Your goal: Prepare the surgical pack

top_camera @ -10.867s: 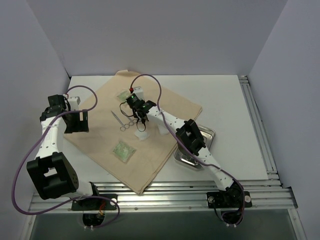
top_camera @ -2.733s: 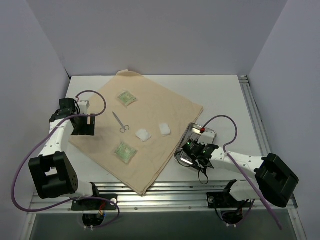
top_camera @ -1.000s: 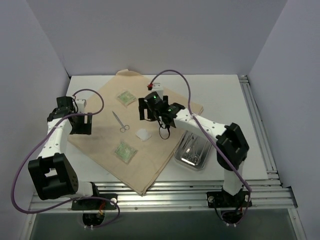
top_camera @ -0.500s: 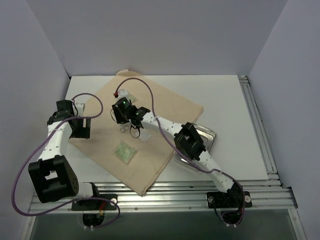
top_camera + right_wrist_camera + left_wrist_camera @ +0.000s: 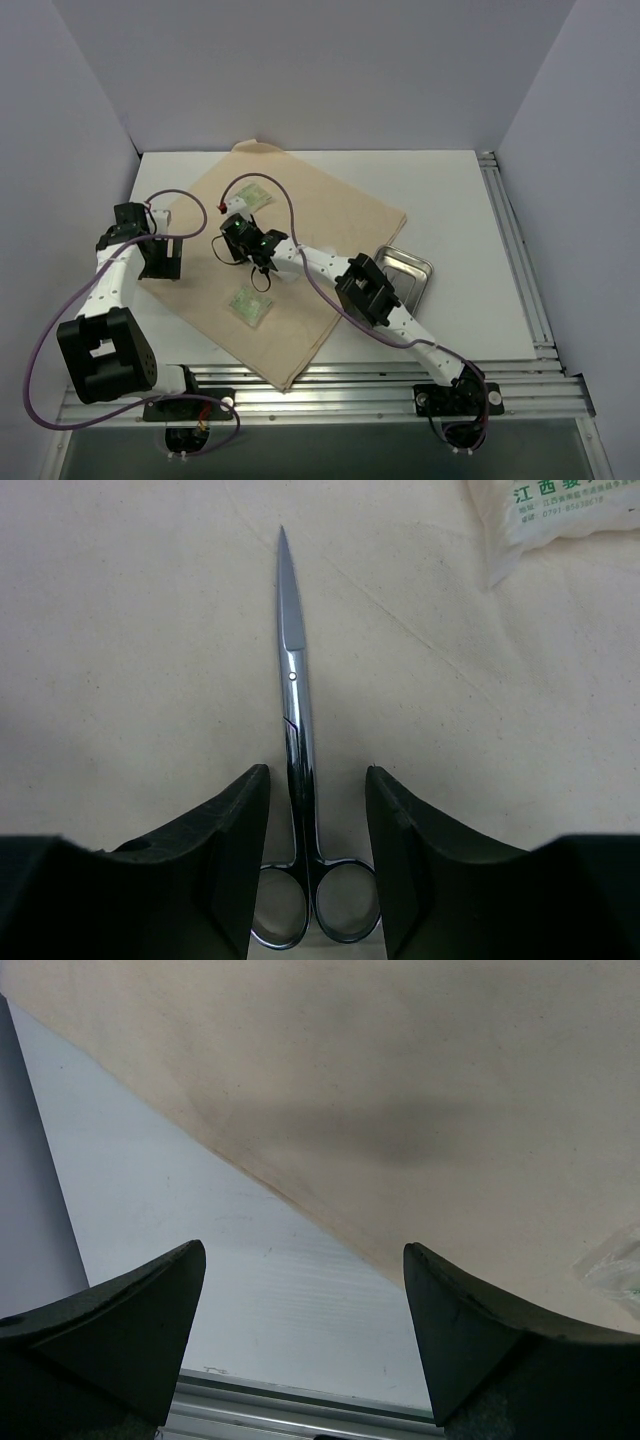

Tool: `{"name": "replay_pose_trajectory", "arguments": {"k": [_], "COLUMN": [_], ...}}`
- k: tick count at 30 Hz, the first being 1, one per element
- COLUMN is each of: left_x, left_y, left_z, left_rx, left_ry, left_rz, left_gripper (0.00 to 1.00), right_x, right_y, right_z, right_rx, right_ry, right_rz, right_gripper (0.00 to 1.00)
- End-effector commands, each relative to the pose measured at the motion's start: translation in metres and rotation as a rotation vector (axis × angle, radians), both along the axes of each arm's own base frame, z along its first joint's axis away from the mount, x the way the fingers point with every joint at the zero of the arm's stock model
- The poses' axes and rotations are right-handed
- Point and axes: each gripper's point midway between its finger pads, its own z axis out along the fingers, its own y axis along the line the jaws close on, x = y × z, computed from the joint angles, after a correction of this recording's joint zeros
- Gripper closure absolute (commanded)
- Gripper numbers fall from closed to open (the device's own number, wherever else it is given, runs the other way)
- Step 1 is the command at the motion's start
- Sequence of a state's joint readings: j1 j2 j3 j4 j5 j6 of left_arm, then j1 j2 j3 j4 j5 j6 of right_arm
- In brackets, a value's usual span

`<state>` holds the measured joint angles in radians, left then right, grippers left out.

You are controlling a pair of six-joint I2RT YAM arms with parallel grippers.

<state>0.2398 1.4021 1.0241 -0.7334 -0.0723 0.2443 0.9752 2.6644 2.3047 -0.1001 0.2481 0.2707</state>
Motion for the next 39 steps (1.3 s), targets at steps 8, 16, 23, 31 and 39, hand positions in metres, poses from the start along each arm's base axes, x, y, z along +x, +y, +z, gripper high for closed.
{"name": "replay_pose_trajectory", "arguments": {"k": [8, 16, 23, 31, 39], "left_x": [0.011, 0.01, 0.009, 0.008, 0.007], "left_y": [0.003, 0.003, 0.001, 0.002, 0.002], "left_z": [0.009, 0.01, 0.011, 0.013, 0.016], "left_rx": [0.001, 0.006, -0.003, 0.007, 0.011], "left_ry": [-0.052, -0.058, -0.056, -0.061, -0.069], "left_rz": [-0.006, -0.012, -0.01, -0.016, -0.018], "left_gripper": [0.1, 0.1, 0.1, 0.1, 0.1], "right_x": [-0.027, -0.025, -0.016, -0.006, -0.003], "right_y": [-0.004, -0.008, 0.005, 0.005, -0.023], "right_z": [-0.047, -0.025, 0.067, 0.121, 0.167], "right_rx": [-0.095, -0.069, 0.117, 0.211, 0.267], "right_ry": [0.087, 0.075, -0.051, -0.144, -0.203], "right_rz": [0.039, 0.011, -0.027, -0.061, -0.178], "right_gripper": [0.86, 1.0, 1.0, 1.0, 1.0]}}
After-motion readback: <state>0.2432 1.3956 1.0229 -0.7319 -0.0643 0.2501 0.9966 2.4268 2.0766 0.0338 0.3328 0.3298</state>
